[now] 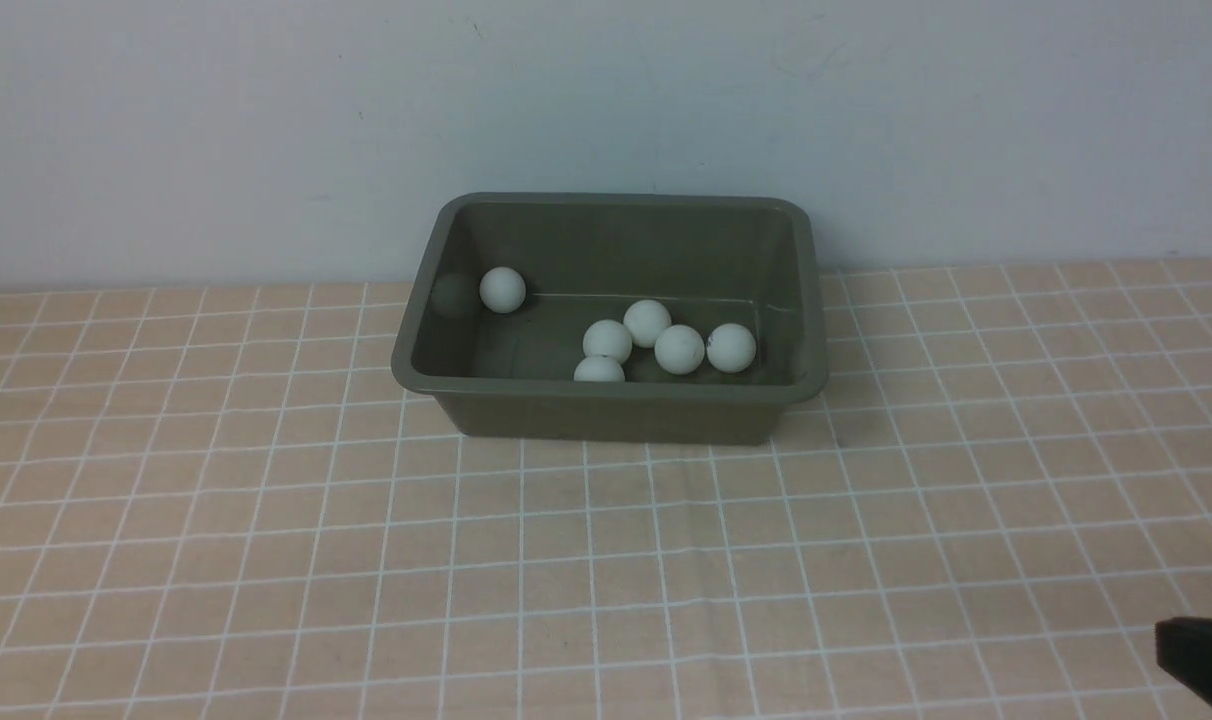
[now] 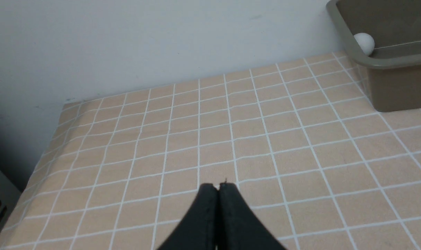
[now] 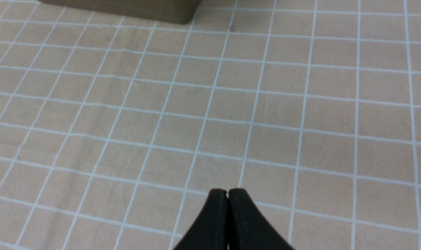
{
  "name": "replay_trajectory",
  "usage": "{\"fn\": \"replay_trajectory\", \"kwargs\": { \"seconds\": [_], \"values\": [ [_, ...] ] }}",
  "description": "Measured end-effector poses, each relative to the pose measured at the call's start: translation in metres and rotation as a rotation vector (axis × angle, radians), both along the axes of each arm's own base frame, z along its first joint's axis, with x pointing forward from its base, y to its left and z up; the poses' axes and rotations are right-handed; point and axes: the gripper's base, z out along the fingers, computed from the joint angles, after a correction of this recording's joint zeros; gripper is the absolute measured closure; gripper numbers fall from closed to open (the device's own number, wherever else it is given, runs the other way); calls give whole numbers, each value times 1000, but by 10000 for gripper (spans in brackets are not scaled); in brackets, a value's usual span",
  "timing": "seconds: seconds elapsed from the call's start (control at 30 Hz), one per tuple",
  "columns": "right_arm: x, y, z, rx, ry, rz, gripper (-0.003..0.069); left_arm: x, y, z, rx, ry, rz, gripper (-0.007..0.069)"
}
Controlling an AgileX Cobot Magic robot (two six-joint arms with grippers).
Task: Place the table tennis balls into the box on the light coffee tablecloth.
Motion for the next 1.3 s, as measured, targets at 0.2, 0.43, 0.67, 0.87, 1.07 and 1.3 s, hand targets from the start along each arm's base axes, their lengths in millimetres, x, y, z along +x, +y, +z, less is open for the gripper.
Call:
{"fn": "replay_trajectory", "kwargs": {
  "seconds": [0.2,0.43,0.67,0.87,1.07,1.3],
  "values": [
    [-4,1,-3,-3,53,22,677,-7,0,-14,-3,-58,1,693],
    [-7,2,-6,-8,93,39,677,-7,-1,-13,-81,-73,10,693],
    [-7,2,-6,-10,92,41,677,-7,-1,-13,-90,-73,12,693],
    [-7,1,-6,-21,87,45,677,-7,-1,-13,-91,-73,12,693],
    [-14,-11,4,-211,-203,51,677,-7,-1,-14,-91,-72,12,693],
    [-43,-25,-25,-315,-586,-79,677,-7,-1,-14,-92,-69,12,693]
  ]
}}
